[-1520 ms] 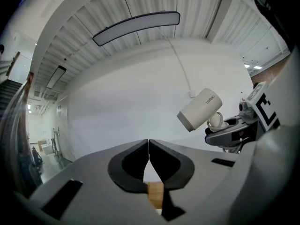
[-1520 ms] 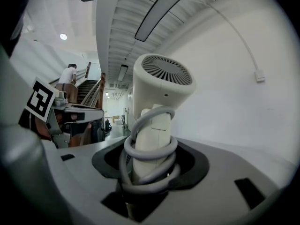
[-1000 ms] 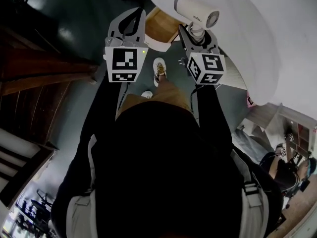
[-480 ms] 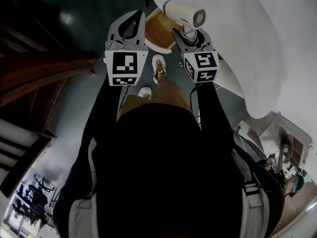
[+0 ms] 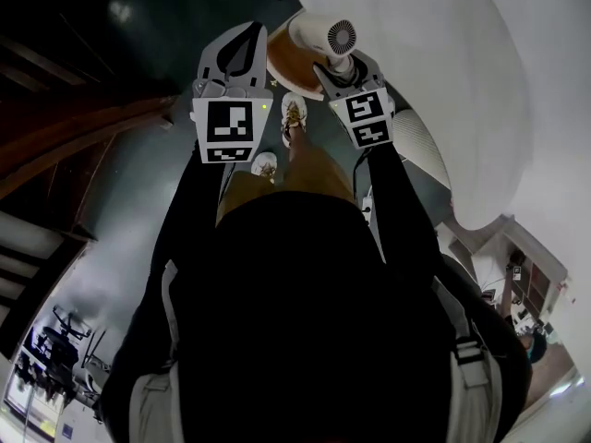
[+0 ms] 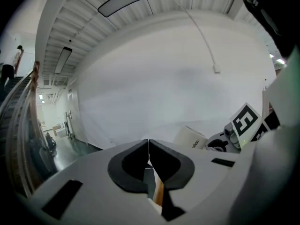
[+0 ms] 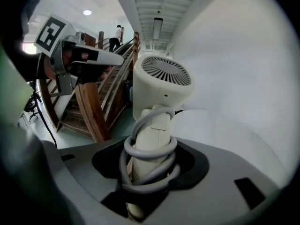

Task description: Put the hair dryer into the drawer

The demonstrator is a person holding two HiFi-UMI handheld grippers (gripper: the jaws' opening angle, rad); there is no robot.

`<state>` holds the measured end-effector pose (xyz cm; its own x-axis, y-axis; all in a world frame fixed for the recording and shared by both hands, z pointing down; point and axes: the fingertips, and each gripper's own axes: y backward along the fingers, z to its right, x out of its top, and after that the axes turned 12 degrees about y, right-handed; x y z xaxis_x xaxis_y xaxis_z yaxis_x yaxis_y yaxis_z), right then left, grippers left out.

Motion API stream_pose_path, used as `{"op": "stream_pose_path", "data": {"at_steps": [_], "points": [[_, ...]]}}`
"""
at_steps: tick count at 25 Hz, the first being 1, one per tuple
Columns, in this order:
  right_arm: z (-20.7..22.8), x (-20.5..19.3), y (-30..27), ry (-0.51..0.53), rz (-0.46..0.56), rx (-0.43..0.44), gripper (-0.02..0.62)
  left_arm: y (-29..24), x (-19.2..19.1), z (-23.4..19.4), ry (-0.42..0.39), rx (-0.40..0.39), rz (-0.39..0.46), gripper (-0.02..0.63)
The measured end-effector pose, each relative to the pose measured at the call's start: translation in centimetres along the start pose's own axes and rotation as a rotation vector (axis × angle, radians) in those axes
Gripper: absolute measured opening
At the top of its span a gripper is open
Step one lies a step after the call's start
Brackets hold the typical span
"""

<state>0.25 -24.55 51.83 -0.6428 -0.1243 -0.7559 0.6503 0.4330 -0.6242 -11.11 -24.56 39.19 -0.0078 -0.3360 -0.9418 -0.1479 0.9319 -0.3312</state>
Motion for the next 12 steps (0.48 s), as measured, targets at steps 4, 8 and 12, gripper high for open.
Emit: {"op": "stream_pose_path", "data": {"at_steps": [4,8,12], "points": [[-1.1,-2.0,-2.5,0.058,-0.058,0.061,0.245,-0.6,-1.1,-0.7,0.019,0.007,-0.026,0.018],[-1.8,-4.4,-4.0,0.087,-0.124,0.105,0.244,-0.9,-1.6,-0.8,0.028,0.016,-0.046,0.018],[-2.2,-6.2,-5.1,0.113,-0.167,0.147,0.245,-1.5,-2.1,-0.8,0.035,0.023,-0.065,0.018]]}}
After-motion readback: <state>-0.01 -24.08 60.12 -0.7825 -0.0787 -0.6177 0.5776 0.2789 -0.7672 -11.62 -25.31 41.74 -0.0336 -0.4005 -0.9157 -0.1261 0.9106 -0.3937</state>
